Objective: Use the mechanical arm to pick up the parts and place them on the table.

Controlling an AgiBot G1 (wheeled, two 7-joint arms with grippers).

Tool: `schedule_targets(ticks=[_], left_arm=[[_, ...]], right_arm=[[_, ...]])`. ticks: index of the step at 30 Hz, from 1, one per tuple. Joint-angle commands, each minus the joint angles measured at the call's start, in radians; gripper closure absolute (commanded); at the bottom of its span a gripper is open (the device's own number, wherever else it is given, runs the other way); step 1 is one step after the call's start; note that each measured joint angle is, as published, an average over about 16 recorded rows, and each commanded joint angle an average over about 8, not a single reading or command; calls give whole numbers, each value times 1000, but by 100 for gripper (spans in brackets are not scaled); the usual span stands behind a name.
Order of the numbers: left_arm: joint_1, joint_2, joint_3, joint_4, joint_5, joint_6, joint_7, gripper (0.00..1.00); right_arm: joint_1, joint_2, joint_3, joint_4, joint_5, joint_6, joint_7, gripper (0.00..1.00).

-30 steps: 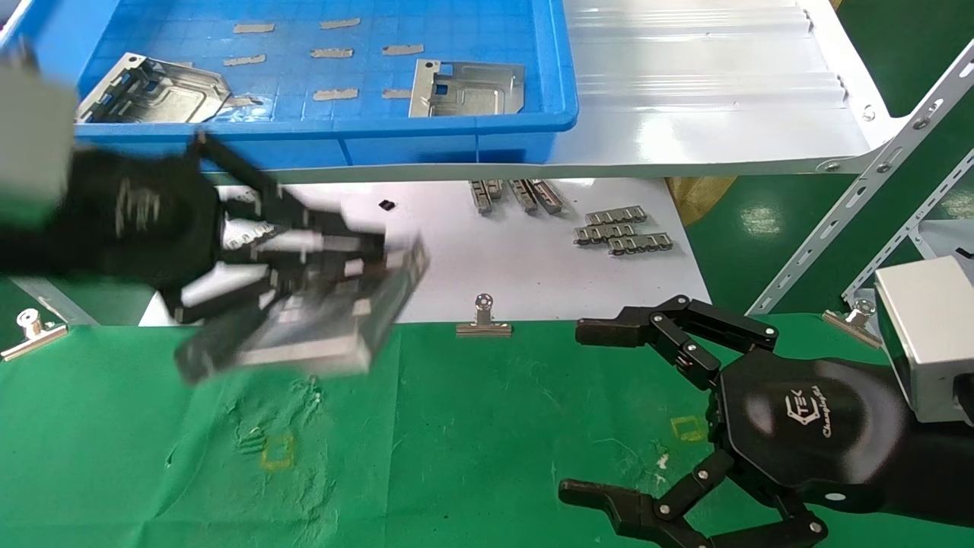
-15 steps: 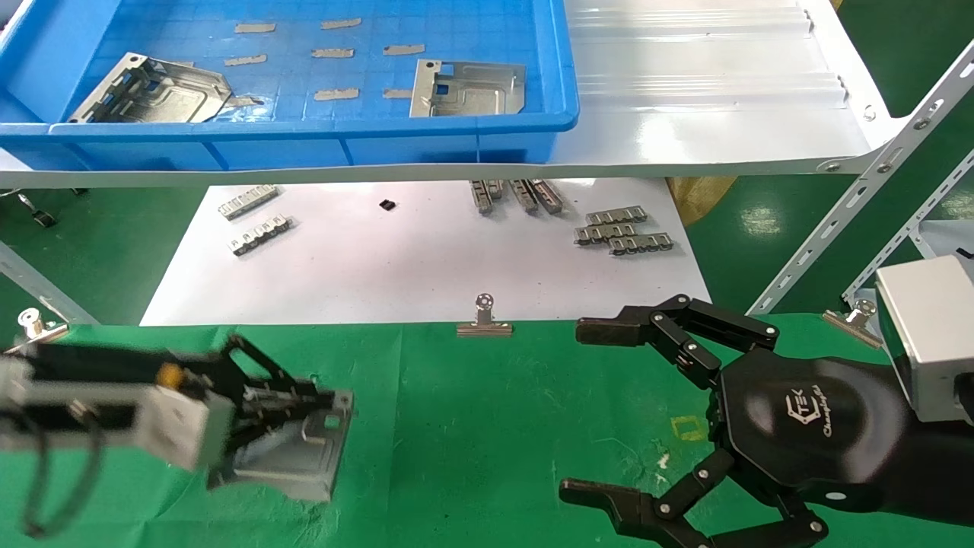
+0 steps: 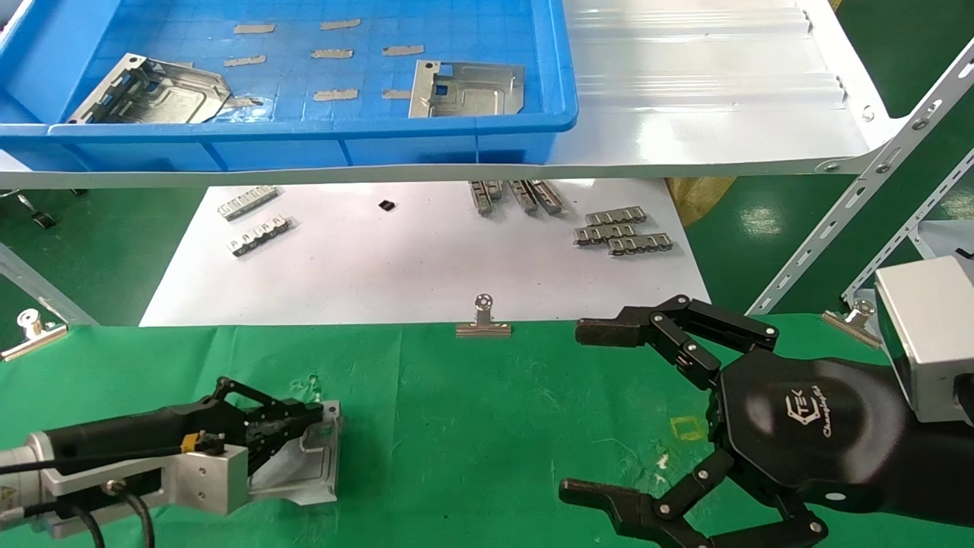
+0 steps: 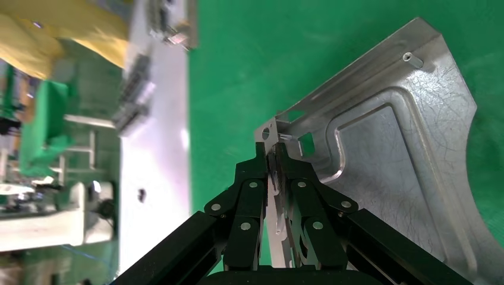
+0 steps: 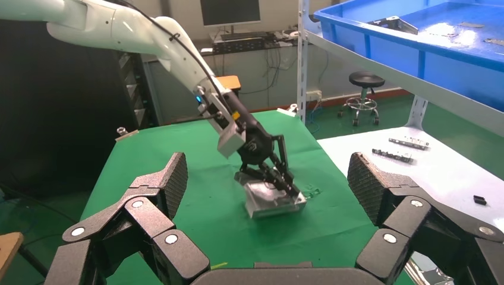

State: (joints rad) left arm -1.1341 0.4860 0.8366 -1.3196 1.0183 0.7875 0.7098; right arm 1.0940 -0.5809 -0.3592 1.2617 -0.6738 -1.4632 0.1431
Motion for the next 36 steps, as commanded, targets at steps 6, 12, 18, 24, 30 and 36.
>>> schedule_targets(ticks=[6,12,18,24,30,36], left_arm=[[3,-20,-25,9,-33,36,65,100],[-7,-4,-23,47,-20,71,114,62],[-16,16,-22,93,-9,100,167,0],[-17,32,-24,131,-13,126,211,0],[-28,35,-18,165,-32,168,174,0],[-40,38,-32,249,-173,288,31,0]], right_arm=[[0,0,0,0,0,0,0,0],[0,0,0,0,0,0,0,0],[0,0,0,0,0,0,0,0],[0,0,0,0,0,0,0,0],[0,0,0,0,0,0,0,0],[0,0,0,0,0,0,0,0]])
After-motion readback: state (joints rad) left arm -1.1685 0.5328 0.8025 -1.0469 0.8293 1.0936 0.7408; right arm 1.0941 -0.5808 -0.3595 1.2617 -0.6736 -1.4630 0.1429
